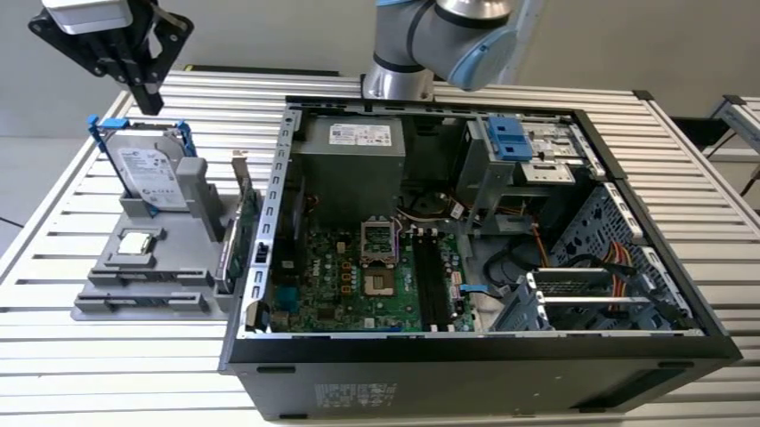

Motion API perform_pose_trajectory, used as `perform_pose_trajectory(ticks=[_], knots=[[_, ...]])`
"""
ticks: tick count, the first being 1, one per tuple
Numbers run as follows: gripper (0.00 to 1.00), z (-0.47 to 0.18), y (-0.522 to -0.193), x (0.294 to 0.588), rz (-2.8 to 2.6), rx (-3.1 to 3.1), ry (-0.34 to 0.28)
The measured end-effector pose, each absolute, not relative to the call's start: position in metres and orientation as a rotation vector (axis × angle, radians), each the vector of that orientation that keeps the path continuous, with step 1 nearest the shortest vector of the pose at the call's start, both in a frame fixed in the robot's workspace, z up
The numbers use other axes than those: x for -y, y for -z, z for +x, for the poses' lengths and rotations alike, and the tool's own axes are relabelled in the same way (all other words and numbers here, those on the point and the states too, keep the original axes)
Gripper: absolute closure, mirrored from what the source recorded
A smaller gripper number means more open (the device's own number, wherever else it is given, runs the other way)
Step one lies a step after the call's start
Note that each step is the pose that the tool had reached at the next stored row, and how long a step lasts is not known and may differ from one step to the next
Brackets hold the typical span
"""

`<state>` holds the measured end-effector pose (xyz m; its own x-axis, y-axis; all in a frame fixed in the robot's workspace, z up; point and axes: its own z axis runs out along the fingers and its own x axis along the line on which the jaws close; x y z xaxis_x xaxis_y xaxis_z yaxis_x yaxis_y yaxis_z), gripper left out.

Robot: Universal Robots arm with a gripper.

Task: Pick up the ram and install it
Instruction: 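Reach for the ram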

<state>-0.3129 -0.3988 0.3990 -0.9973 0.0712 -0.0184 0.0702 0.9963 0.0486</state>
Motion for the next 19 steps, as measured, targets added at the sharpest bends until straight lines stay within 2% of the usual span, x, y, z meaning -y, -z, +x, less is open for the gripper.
perform_pose_trajectory(ticks=[19], knots=[[1.0, -0.328, -0.399, 0.399, 0.11, -3.119, -0.075]])
